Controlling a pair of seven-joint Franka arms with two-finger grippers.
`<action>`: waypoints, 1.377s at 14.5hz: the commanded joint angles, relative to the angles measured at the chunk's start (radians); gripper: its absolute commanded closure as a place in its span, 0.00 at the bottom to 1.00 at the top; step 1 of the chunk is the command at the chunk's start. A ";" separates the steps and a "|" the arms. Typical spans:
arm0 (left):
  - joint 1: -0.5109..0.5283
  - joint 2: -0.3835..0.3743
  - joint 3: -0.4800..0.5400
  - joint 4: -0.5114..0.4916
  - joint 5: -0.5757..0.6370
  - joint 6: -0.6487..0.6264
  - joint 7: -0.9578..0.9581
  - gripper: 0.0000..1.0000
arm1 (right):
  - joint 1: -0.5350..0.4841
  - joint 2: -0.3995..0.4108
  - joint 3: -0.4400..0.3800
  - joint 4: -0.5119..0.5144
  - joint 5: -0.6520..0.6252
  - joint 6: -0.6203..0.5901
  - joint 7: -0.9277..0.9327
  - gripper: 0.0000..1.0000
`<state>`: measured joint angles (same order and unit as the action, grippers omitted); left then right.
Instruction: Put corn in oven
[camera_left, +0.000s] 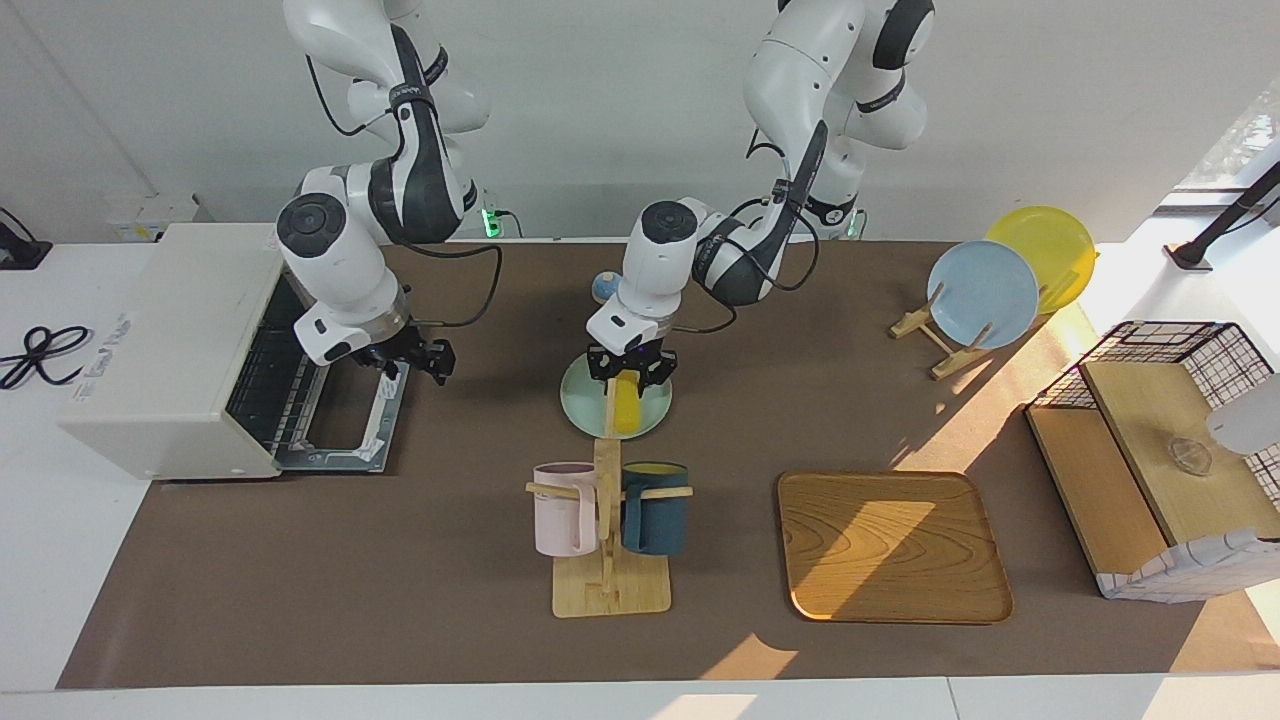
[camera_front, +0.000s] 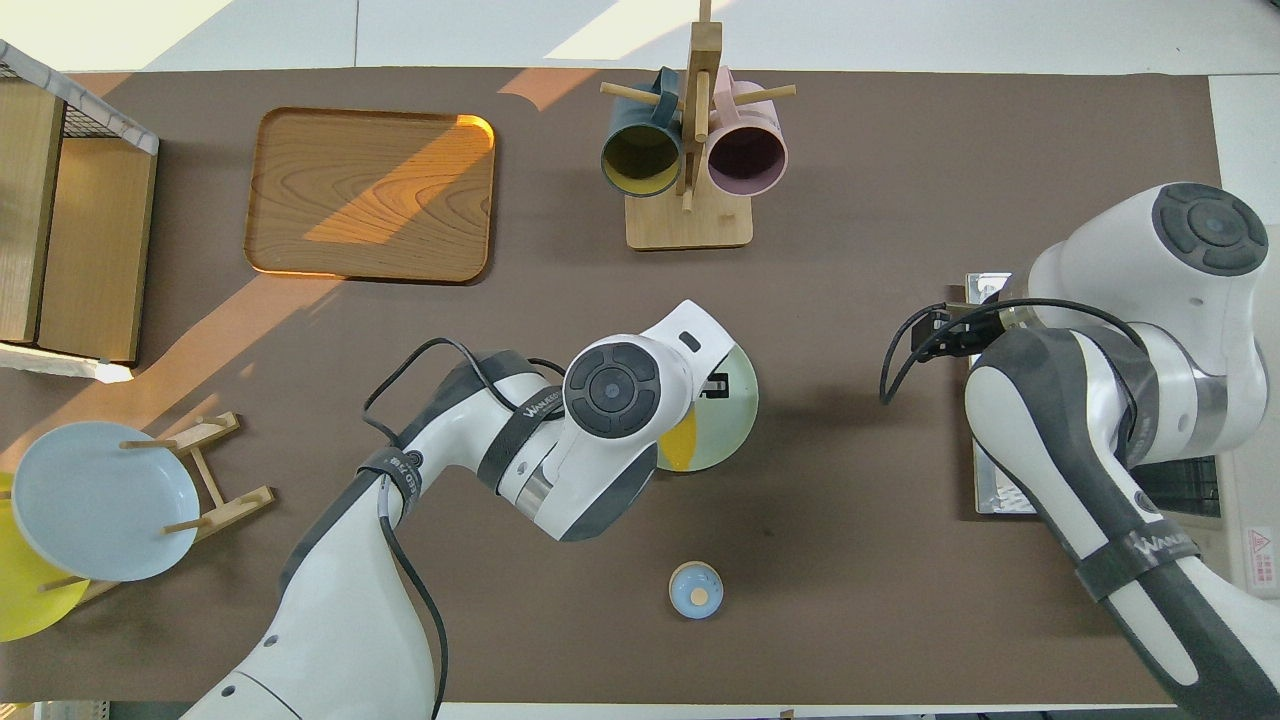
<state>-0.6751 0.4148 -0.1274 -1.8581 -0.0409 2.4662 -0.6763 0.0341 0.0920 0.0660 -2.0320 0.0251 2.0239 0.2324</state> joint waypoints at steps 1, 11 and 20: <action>-0.017 0.001 0.017 0.011 -0.004 0.008 -0.005 1.00 | 0.013 0.015 0.000 0.016 0.009 -0.001 0.004 0.00; 0.210 -0.208 0.023 0.069 -0.004 -0.358 0.210 0.00 | 0.133 0.017 0.001 0.028 0.015 0.018 0.154 0.00; 0.552 -0.309 0.025 0.226 -0.004 -0.639 0.486 0.00 | 0.521 0.332 0.000 0.488 -0.077 -0.095 0.627 0.00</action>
<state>-0.1575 0.1609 -0.0921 -1.6226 -0.0406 1.8872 -0.2190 0.4750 0.2308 0.0698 -1.7749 0.0082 1.9952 0.7387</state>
